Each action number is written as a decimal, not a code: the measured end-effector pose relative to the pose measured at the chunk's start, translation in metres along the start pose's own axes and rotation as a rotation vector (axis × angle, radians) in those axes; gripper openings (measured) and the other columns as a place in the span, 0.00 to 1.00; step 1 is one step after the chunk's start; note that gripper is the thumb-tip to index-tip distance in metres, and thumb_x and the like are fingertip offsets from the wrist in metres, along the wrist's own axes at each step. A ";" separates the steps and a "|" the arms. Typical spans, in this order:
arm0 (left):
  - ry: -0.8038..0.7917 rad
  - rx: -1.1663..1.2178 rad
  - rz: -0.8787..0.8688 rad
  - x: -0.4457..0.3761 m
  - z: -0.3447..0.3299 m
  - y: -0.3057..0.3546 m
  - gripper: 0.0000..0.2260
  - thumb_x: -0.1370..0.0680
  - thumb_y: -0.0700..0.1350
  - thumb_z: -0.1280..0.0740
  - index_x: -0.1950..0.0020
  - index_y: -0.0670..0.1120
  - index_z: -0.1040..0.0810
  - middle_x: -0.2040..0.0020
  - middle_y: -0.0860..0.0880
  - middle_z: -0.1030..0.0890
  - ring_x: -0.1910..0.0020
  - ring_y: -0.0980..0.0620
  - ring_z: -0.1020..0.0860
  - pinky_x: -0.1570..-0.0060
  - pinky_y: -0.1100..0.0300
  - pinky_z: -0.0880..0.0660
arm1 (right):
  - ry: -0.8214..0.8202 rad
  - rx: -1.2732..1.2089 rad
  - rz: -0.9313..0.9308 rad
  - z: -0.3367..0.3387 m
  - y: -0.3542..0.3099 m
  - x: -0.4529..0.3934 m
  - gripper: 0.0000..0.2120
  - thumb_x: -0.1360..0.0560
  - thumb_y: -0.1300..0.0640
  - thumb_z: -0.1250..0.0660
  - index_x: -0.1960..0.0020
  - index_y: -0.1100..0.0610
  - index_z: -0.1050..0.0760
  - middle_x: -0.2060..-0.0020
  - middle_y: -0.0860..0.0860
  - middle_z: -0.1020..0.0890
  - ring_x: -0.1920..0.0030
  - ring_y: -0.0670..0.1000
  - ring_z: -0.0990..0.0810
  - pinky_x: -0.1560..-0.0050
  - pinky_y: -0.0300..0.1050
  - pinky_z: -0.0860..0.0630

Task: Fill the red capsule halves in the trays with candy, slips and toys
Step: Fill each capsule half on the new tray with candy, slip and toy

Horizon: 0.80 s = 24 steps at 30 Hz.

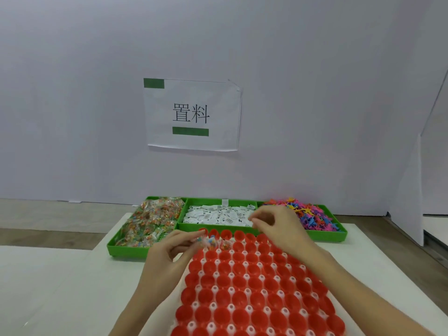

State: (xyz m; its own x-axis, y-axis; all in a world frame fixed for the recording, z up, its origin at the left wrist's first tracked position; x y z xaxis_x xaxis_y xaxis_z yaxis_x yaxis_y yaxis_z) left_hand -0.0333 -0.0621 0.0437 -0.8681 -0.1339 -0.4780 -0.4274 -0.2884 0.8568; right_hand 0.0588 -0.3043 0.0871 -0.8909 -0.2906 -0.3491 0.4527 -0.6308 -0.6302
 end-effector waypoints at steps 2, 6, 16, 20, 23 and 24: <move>0.024 -0.005 -0.020 -0.002 0.005 -0.005 0.14 0.24 0.40 0.26 0.44 0.56 0.13 0.52 0.50 0.16 0.54 0.51 0.16 0.51 0.66 0.21 | -0.035 0.100 0.008 -0.017 0.002 -0.036 0.06 0.21 0.58 0.29 0.47 0.54 0.14 0.58 0.47 0.13 0.59 0.41 0.17 0.50 0.36 0.22; 0.030 0.002 -0.012 -0.003 0.010 -0.016 0.15 0.23 0.38 0.26 0.43 0.57 0.13 0.52 0.50 0.16 0.54 0.50 0.15 0.51 0.64 0.20 | -0.133 0.286 -0.037 -0.052 0.030 -0.080 0.08 0.21 0.58 0.29 0.49 0.61 0.13 0.51 0.54 0.12 0.64 0.45 0.19 0.59 0.37 0.23; 0.005 0.001 0.026 -0.001 0.002 -0.020 0.13 0.23 0.38 0.26 0.44 0.54 0.13 0.51 0.53 0.15 0.52 0.51 0.15 0.50 0.60 0.19 | -0.246 0.367 -0.093 -0.075 0.054 -0.097 0.05 0.26 0.60 0.23 0.53 0.62 0.14 0.51 0.55 0.13 0.60 0.44 0.21 0.56 0.35 0.24; 0.000 -0.012 0.015 0.000 -0.001 -0.016 0.13 0.23 0.37 0.26 0.44 0.53 0.13 0.51 0.55 0.15 0.53 0.53 0.15 0.50 0.62 0.19 | -0.233 0.287 -0.139 -0.076 0.057 -0.097 0.05 0.26 0.60 0.23 0.53 0.61 0.14 0.51 0.54 0.13 0.58 0.44 0.20 0.57 0.34 0.25; 0.006 -0.014 0.015 0.000 -0.002 -0.015 0.13 0.23 0.36 0.26 0.44 0.52 0.12 0.53 0.55 0.16 0.54 0.53 0.16 0.51 0.63 0.20 | -0.210 0.210 -0.148 -0.072 0.061 -0.094 0.04 0.26 0.58 0.23 0.54 0.59 0.15 0.55 0.51 0.14 0.60 0.43 0.21 0.63 0.30 0.29; 0.005 -0.014 0.014 0.001 -0.002 -0.014 0.14 0.23 0.35 0.26 0.44 0.52 0.12 0.53 0.56 0.16 0.55 0.53 0.16 0.51 0.63 0.20 | -0.200 0.193 -0.153 -0.071 0.063 -0.093 0.04 0.26 0.58 0.23 0.54 0.58 0.15 0.57 0.51 0.15 0.58 0.45 0.20 0.63 0.30 0.29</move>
State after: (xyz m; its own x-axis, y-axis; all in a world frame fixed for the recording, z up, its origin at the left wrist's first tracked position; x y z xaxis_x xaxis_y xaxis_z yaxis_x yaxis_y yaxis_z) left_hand -0.0271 -0.0601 0.0306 -0.8726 -0.1425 -0.4671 -0.4118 -0.2997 0.8606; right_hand 0.1724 -0.2659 0.0311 -0.9464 -0.3055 -0.1050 0.3146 -0.7977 -0.5146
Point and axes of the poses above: each hand's wrist, its own x-axis away from the middle knuckle, its own z-axis out of the back of the hand, y = z × x, the point moved 8 cm from there along -x, towards the middle knuckle
